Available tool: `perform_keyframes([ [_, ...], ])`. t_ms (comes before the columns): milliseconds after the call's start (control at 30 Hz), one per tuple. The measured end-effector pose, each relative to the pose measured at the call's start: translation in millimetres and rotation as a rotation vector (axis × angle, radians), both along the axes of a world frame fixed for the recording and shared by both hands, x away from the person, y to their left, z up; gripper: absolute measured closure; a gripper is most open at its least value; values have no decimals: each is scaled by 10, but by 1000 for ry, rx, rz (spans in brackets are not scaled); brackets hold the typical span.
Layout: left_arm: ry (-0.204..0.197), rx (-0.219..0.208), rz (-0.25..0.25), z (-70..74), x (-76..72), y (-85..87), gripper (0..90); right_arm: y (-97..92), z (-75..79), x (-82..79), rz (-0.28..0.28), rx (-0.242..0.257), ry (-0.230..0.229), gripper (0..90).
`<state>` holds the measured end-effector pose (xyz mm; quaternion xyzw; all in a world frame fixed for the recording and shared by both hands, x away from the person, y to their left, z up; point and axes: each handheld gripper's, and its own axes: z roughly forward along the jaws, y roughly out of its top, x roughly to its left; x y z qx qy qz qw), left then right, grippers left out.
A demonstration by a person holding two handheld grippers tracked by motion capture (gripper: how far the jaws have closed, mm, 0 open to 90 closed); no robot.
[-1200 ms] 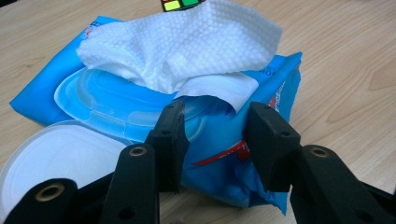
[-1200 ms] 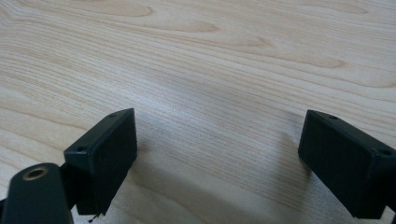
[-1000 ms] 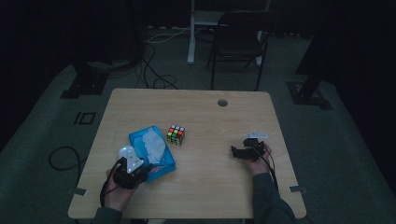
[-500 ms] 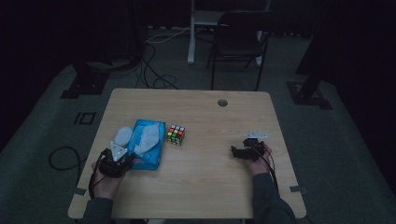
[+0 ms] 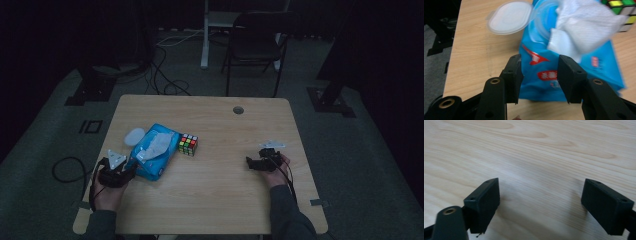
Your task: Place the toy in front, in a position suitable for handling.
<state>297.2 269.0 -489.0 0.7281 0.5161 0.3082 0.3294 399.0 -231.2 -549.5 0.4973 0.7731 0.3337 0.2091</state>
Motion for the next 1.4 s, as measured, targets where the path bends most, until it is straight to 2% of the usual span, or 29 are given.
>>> perform_keyframes([
  [167,-11,-29,-45,53,-96,-93,545,110,57,-15,37,-9,-7,194],
  [267,-18,-68,-82,43,-116,-167,540,182,116,-24,69,20,-21,217],
  [367,-28,-61,-125,9,-136,-290,536,250,156,-20,99,33,-24,243],
  [500,-25,-66,-148,-2,-161,-375,532,343,215,-1,123,49,-33,275],
  [633,-30,-96,-192,-37,-205,-462,529,492,321,21,166,71,-55,316],
  [800,-2,-112,-231,-122,-212,-536,517,692,421,36,222,77,-79,298],
  [933,21,-125,-274,-171,-204,-607,505,847,460,71,263,79,-78,289],
  [1067,50,-140,-295,-240,-175,-638,498,993,496,118,298,79,-87,282],
  [1400,79,-143,-346,-313,-163,-718,491,1387,492,242,409,64,-103,228],
])
